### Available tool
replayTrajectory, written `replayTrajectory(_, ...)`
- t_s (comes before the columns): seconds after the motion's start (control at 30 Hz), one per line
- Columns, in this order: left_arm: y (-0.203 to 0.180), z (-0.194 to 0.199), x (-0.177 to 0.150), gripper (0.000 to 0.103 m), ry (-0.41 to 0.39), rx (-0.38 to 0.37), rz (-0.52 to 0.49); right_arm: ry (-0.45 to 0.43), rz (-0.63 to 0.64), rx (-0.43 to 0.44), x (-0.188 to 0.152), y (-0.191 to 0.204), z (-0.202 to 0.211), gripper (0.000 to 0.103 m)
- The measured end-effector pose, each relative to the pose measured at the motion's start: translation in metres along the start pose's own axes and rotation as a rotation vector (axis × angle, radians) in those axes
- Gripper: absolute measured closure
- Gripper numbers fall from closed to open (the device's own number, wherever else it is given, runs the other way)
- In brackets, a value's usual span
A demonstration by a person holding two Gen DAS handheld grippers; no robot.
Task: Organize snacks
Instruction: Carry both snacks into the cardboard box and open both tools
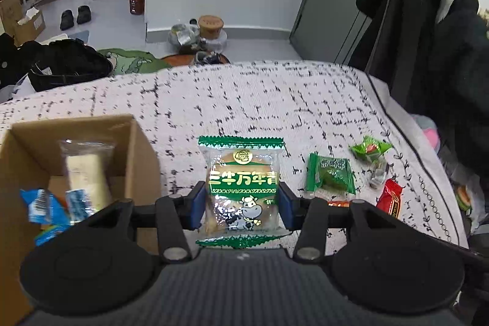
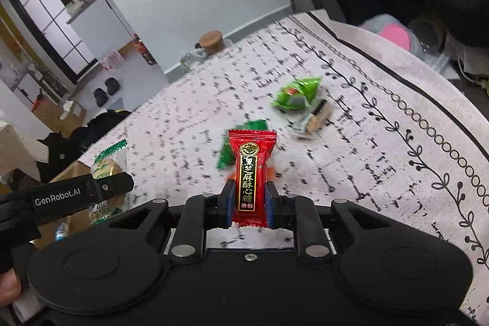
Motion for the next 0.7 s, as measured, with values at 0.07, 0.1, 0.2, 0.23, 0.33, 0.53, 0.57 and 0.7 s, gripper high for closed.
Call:
replayTrajectory(0.07, 0.004, 0.009, 0.001, 0.056, -0.014, 0.0, 0.002, -0.009, 0.005, 0.009, 0.001, 0.006, 0.005, 0.084)
replayTrajectory(0.1, 0.006, 0.013, 0.002, 0.056, -0.021, 0.0, 0.004, -0.014, 0.009, 0.015, 0.001, 0.009, 0.007, 0.084)
replayTrajectory(0.2, 0.012, 0.025, 0.003, 0.056, -0.037, 0.0, 0.011, -0.026, 0.018, 0.029, 0.002, 0.017, 0.013, 0.084)
replayTrajectory(0.23, 0.015, 0.028, 0.003, 0.056, -0.042, 0.0, 0.014, -0.029, 0.021, 0.034, 0.002, 0.02, 0.014, 0.084)
replayTrajectory(0.33, 0.021, 0.038, 0.003, 0.055, -0.056, -0.003, 0.021, -0.037, 0.033, 0.049, 0.0, 0.03, 0.019, 0.084)
replayTrajectory(0.53, 0.036, 0.055, 0.002, 0.056, -0.074, 0.003, 0.041, -0.052, 0.056, 0.081, -0.003, 0.049, 0.027, 0.084)
replayTrajectory(0.57, 0.039, 0.058, 0.002, 0.056, -0.078, 0.006, 0.044, -0.054, 0.059, 0.086, -0.003, 0.052, 0.028, 0.084)
replayTrajectory(0.7, 0.05, 0.069, 0.001, 0.056, -0.091, 0.014, 0.057, -0.065, 0.074, 0.104, -0.006, 0.063, 0.033, 0.084)
Point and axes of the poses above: each gripper's, at about its wrist camera, not at the fingertips, and z roughly against the way its jaws point, y to its left, x to its top, the point moved 1 cm from there along -z, roughly the way its jaws point, and after that the axes turned 1 degree about z, right-handed, at the moved point
